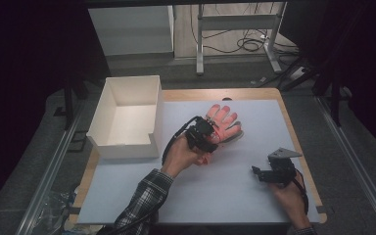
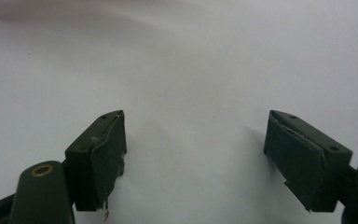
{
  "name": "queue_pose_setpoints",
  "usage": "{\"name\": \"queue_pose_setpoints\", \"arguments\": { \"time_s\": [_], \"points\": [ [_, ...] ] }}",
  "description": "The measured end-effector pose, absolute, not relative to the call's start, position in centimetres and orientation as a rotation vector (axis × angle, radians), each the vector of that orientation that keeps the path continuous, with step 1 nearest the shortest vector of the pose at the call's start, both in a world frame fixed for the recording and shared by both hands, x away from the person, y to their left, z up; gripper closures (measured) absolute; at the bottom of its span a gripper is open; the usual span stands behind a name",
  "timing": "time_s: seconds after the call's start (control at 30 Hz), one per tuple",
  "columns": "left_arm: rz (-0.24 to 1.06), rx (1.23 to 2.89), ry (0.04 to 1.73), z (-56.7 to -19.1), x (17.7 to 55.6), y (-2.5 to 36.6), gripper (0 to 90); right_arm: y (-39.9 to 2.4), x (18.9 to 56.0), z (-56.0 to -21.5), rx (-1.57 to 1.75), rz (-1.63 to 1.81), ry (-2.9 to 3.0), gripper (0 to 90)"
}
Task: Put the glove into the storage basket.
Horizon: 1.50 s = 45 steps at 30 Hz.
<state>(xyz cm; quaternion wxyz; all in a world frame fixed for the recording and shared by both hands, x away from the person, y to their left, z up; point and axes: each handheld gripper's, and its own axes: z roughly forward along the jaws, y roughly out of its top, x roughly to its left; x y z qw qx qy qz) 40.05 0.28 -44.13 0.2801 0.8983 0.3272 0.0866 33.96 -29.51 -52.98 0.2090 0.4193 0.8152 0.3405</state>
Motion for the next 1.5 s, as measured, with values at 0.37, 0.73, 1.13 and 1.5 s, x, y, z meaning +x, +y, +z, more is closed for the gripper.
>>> {"name": "queue_pose_setpoints", "arguments": {
  "time_s": [0.37, 0.73, 1.13, 1.5],
  "points": [
    [0.256, 2.363, 0.960, -41.5, 41.4, 2.2, 50.0, -29.5, 34.0, -53.0, 1.168, 0.950, 2.267, 21.2],
    [0.284, 2.349, 1.038, -38.8, 42.8, 4.6, 49.8, -29.5, 34.0, -53.0, 1.167, 0.950, 2.267, 21.2],
    [0.334, 2.288, 1.149, -35.7, 44.0, 8.5, 49.4, -29.5, 34.0, -53.0, 1.168, 0.950, 2.268, 21.2],
    [0.406, 2.213, 1.286, -34.4, 44.9, 12.8, 49.2, -29.5, 34.0, -53.0, 1.164, 0.950, 2.267, 21.2]
  ]
}}
